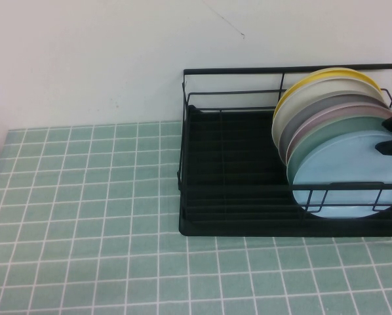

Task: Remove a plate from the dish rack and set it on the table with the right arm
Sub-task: Grasp the plate from the shelf

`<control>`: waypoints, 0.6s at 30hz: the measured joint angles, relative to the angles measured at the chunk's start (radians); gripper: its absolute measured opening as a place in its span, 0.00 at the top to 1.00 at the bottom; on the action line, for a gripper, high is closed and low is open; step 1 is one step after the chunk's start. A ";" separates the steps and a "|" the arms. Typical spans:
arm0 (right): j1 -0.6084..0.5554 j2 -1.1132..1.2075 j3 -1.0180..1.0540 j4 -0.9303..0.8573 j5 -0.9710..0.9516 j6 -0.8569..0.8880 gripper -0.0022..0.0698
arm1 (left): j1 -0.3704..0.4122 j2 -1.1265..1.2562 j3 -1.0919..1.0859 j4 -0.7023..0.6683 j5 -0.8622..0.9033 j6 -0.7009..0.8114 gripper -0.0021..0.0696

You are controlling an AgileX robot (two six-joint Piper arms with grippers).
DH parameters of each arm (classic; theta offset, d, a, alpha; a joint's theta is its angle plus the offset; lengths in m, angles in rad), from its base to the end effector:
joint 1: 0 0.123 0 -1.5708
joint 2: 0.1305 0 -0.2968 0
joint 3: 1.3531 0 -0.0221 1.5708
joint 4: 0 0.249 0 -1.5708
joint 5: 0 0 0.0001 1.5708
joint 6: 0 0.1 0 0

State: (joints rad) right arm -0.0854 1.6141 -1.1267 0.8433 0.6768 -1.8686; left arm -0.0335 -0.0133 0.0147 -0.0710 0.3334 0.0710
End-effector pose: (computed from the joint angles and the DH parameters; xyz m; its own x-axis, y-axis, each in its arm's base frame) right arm 0.3475 0.0173 0.2699 -0.1183 -0.7994 -0.5890 -0.7960 0.4309 -0.4250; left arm 0.0482 -0.0039 0.1765 -0.2440 0.0121 -0.9697 0.0569 0.9984 -0.0019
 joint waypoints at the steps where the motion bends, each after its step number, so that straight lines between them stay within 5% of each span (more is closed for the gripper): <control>1: 0.000 0.000 0.000 0.000 0.000 0.000 0.52 | 0.000 0.000 0.000 0.000 0.000 0.000 0.98; 18: 0.000 0.014 0.000 0.073 -0.015 0.008 0.81 | 0.000 0.000 0.000 0.000 0.000 0.000 0.98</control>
State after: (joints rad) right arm -0.0854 1.6276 -1.1267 0.9159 0.6617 -1.8607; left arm -0.0335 -0.0133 0.0147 -0.0710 0.3334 0.0710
